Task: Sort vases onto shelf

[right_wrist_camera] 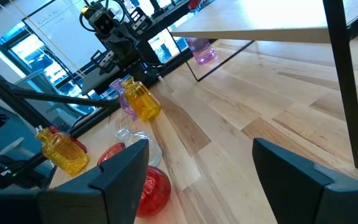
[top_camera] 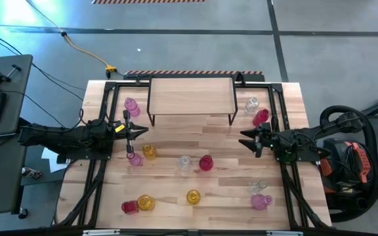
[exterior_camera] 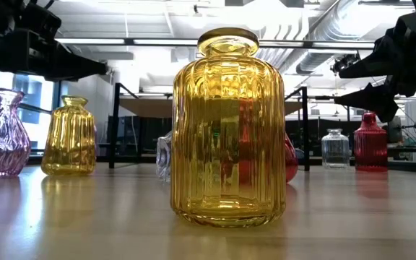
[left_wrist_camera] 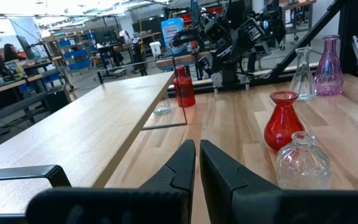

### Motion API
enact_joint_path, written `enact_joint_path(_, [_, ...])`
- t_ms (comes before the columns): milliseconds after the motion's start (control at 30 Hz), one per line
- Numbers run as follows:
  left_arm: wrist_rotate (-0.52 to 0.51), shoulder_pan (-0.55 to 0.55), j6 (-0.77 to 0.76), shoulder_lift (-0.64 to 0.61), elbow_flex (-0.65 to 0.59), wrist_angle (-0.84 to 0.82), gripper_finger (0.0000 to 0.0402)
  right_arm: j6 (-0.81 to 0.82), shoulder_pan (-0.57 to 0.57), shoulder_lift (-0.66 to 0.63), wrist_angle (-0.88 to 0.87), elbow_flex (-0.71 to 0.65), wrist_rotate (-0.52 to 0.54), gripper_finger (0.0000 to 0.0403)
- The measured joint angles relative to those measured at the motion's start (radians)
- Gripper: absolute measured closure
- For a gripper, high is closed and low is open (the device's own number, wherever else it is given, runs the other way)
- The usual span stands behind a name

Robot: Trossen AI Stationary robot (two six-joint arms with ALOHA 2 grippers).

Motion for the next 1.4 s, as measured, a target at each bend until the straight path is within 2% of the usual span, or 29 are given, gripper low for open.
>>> enact_joint_path(367, [-0.003,0.000,0.002,0.000,0.000,0.000,0.0387,0.000,0.000,0.000,0.000,0.000,0.000,0.0133])
enact_joint_path(533, [-0.134,0.004,-0.053,0.000,0.000,0.001,0.0387,0.000,0.000,0.000,0.000,0.000,0.000,0.0133])
enact_joint_path(833, [-0.149,-0.002,-0.104,0.000,0.009,0.003,0.0387,0.000,0.000,0.000,0.000,0.000,0.000,0.0133])
enact_joint_path(1133, [-0.246,-0.005,0.016,0.015,0.154,-0.042,0.0387,0.000,0.000,0.000,0.000,0.000,0.000,0.0133])
enact_joint_path(1267, [-0.306,-0.005,0.017,0.032,0.243,-0.121,0.0387,0.000,0.000,0.000,0.000,0.000,0.000,0.0133])
enact_joint_path(1400, [-0.301,-0.004,-0.010,0.065,0.359,-0.256,0.0387,0.000,0.000,0.000,0.000,0.000,0.000,0.0133])
